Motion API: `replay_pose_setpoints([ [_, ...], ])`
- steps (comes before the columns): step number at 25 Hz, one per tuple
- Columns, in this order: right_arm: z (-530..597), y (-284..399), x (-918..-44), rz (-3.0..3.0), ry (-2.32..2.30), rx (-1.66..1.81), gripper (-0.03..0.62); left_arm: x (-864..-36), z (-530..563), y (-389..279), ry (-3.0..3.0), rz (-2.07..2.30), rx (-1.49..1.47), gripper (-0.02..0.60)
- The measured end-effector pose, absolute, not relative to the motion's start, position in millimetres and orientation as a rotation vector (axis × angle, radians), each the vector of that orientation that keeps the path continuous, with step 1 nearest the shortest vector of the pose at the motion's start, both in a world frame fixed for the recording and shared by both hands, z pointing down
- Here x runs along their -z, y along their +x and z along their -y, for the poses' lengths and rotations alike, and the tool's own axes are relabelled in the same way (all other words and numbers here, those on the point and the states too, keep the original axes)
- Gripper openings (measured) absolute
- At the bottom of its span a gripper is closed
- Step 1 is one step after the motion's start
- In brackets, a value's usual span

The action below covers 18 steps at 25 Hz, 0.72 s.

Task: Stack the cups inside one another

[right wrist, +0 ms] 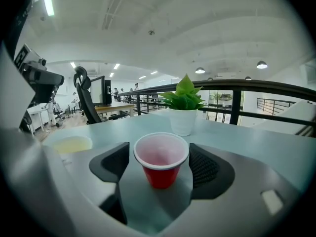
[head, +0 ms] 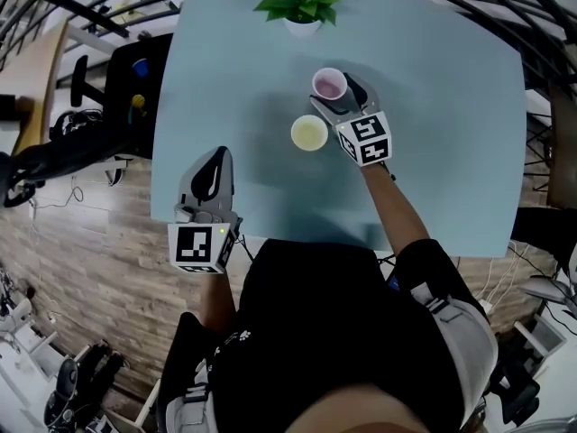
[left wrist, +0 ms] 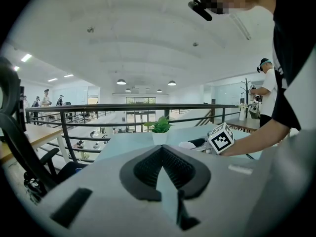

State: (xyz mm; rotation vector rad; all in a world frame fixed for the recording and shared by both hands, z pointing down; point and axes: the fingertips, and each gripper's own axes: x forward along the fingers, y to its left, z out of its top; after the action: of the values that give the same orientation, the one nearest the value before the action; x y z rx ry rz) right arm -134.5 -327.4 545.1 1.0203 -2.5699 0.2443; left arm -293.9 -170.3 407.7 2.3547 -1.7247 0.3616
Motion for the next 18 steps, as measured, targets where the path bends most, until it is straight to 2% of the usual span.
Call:
replay_pose_setpoints([
  [5,329.8,-129.3,-549.5,2.558,1.056,-0.285,0.342,-405.9,166.6,-292.7,2.361,1.724,-0.368,-0.008],
  [18,323.8,-117.1,-519.7,2.601,1.106,-0.261,0.341,-406.1,152.5,-286.6,2.365,1.727,-0.368,-0.008],
])
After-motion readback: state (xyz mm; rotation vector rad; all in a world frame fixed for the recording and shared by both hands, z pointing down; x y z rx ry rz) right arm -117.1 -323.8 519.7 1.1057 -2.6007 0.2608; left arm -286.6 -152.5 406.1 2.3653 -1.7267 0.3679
